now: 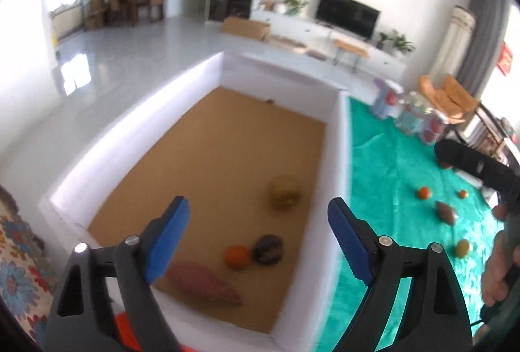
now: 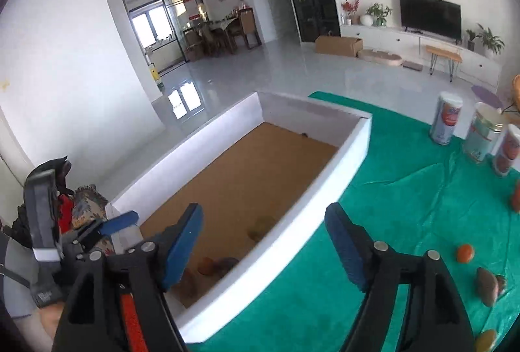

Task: Organize fruits

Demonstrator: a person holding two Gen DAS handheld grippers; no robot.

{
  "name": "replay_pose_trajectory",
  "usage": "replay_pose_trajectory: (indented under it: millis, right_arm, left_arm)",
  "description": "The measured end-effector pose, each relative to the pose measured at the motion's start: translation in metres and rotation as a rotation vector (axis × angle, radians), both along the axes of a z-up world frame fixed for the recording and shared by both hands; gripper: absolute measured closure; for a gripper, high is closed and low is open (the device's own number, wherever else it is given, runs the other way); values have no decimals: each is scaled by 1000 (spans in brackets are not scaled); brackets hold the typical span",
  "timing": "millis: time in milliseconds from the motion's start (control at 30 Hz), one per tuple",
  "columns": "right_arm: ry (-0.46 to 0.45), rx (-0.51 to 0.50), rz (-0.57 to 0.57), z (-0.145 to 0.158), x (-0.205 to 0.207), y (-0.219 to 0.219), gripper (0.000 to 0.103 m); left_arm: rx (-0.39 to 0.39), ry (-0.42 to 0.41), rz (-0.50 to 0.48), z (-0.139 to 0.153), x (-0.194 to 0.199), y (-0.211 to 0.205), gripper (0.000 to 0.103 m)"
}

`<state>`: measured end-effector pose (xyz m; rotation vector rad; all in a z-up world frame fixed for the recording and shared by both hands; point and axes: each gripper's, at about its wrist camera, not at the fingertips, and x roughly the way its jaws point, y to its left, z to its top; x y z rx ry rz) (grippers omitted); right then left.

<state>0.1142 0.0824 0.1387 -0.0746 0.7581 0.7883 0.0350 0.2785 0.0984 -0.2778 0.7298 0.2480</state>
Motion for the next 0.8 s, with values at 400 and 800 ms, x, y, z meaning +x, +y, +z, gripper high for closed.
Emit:
replay_pose_trajectory:
  millis: [400,800]
  right_arm:
    - [36,-159,-623,-131,-96,-292,17]
    - [50,-163,-765,-173,-135,-330,17]
  left_arm:
    - [-50,101,-508,-109,5,-225,9]
    - [90,137,-522,-157,32,-266,9]
